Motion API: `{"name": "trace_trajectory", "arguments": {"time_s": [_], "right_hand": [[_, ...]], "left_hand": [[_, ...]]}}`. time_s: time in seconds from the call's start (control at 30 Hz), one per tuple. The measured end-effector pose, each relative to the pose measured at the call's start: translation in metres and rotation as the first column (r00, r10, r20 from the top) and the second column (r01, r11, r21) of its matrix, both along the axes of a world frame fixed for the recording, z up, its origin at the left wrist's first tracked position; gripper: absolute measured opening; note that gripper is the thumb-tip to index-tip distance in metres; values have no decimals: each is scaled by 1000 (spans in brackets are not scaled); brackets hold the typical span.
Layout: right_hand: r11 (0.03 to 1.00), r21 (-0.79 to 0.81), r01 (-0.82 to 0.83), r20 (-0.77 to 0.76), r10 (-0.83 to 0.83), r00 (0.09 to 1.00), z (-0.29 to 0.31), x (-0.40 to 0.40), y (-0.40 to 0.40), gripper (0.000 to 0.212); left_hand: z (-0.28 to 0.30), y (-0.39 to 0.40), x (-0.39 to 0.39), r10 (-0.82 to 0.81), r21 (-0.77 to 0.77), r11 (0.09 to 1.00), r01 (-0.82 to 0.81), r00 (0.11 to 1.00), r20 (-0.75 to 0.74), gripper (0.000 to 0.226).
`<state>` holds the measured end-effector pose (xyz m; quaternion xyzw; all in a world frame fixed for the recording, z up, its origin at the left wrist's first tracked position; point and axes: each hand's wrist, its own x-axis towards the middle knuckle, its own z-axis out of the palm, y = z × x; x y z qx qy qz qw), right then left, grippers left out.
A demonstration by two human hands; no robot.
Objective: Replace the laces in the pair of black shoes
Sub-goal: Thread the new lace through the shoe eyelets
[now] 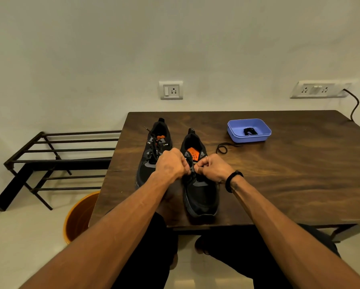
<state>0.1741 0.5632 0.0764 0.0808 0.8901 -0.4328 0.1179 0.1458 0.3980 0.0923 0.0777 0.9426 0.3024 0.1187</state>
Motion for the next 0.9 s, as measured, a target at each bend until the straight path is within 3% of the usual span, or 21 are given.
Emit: {"name": "trace_trajectory", "arguments": {"time_s": [0.13, 0.27, 0.43, 0.53, 0.6, 0.67, 0.73, 0.77, 0.8, 0.83, 0.9], "right_hand": [[1000, 7, -4, -59, 4, 998, -2, 3, 0, 15], [999, -26, -27, 11, 27, 1000, 2, 1, 3, 11], [993, 33, -115, 51, 113, 992, 5, -3, 6, 16], [986, 72, -147, 77, 142, 987, 6, -4, 12, 13], [980, 99, -175, 70, 169, 983, 6, -4, 14, 11], [965, 153, -211, 39, 208, 977, 5, -5, 16, 10], [932, 273, -239, -6, 250, 968, 6, -7, 16, 7], [909, 341, -240, -27, 264, 964, 6, -7, 17, 4], [888, 395, -234, -48, 275, 960, 6, -8, 18, 4], [872, 434, -228, -65, 283, 957, 7, -7, 19, 7], [852, 470, -229, -109, 313, 943, 11, -5, 21, 15]], "left_hand": [[1, 2, 0, -47, -56, 997, 45, 998, -32, 9], [3, 6, 3, -111, -162, 982, 95, 989, -97, 9], [9, 4, 2, -128, -148, 983, 108, 983, -132, 14], [19, 0, -2, 71, 78, 995, -54, 970, -231, 14], [25, -6, -6, 303, 280, 935, -220, 905, -300, 13], [28, -13, -11, 535, 475, 801, -365, 793, -291, 14], [28, -21, -16, 722, 680, 582, -446, 669, -178, 16], [27, -25, -17, 779, 741, 481, -468, 617, -115, 16], [26, -27, -18, 805, 751, 441, -491, 586, -90, 13], [24, -29, -20, 808, 714, 472, -517, 577, -117, 11], [18, -27, -19, 728, 499, 667, -554, 627, -277, 25]]}}
